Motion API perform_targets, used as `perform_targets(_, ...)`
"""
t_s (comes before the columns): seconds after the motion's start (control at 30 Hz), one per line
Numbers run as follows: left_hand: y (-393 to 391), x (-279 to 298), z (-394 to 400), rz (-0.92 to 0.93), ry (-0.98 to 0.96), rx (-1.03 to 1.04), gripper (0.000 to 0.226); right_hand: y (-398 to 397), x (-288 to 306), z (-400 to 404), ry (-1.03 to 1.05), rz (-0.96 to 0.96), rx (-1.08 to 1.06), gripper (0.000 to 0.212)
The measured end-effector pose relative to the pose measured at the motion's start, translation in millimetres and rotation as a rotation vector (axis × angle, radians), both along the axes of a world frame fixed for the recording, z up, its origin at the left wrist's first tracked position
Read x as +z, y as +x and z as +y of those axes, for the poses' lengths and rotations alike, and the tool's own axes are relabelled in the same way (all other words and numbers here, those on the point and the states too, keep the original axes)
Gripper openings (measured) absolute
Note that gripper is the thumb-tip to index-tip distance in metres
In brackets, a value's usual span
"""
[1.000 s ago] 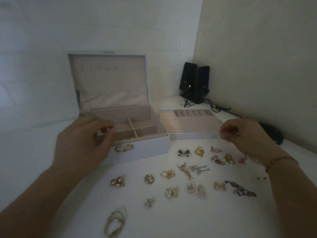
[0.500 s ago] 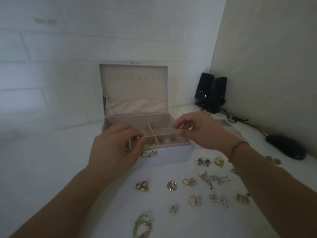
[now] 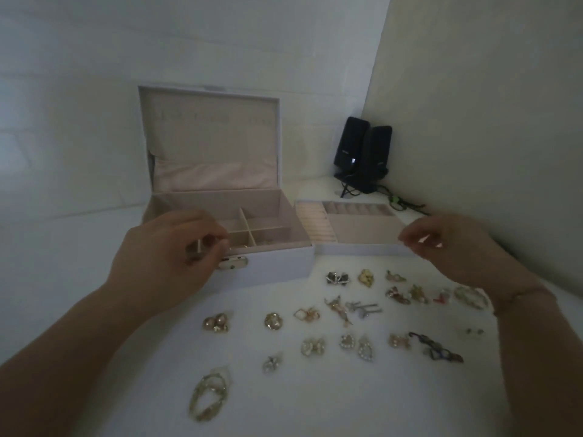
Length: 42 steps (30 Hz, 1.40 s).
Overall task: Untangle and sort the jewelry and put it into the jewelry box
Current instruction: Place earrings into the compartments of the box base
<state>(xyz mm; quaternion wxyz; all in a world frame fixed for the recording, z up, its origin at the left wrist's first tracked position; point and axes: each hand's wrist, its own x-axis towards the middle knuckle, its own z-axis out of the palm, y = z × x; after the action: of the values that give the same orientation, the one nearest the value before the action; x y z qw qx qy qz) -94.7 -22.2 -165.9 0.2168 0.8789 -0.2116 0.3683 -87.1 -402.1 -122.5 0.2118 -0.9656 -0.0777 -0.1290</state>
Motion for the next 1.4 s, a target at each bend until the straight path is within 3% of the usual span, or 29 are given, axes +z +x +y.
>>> perform_targets(0.13, 0.2, -0.4, -0.7, 0.03, 0.008, 0.021, 0.028, -15.6, 6.5, -8.5, -0.071, 0.232, 0.102, 0.023)
perform_targets(0.3, 2.5, -2.2, -0.3, 0.062, -0.002, 0.047, 0.028, -17.3, 6.1, 0.6, -0.239, 0.423, 0.137, 0.032)
perform_targets(0.43, 4.4, -4.4, 1.1, 0.067, -0.017, 0.009, 0.026, -12.1, -2.6, 11.0, -0.328, 0.437, 0.152, 0.033)
perform_targets(0.53, 5.0, -3.7, 1.6, 0.06, -0.008, 0.007, 0.025, -13.8, 1.1, -1.1, -0.21, 0.436, 0.112, 0.035)
perform_targets(0.63, 4.9, -3.4, 1.3, 0.055, -0.009, -0.011, 0.024, -14.6, 5.7, -18.5, -0.24, 0.36, 0.042, 0.043)
perform_targets(0.87, 6.2, -4.5, 1.4, 0.055, -0.017, -0.023, 0.026, -8.9, -2.9, -9.5, -0.247, 0.522, 0.072, 0.033)
perform_targets(1.1, 5.2, -3.2, 1.7, 0.061, -0.012, -0.029, 0.024, -5.5, -10.3, -11.3, -0.231, 0.473, 0.042, 0.02)
perform_targets(1.4, 6.4, -2.4, 3.2, 0.064, -0.026, -0.051, 0.02, -7.2, -6.7, -19.4, -0.243, 0.36, 0.037, 0.025)
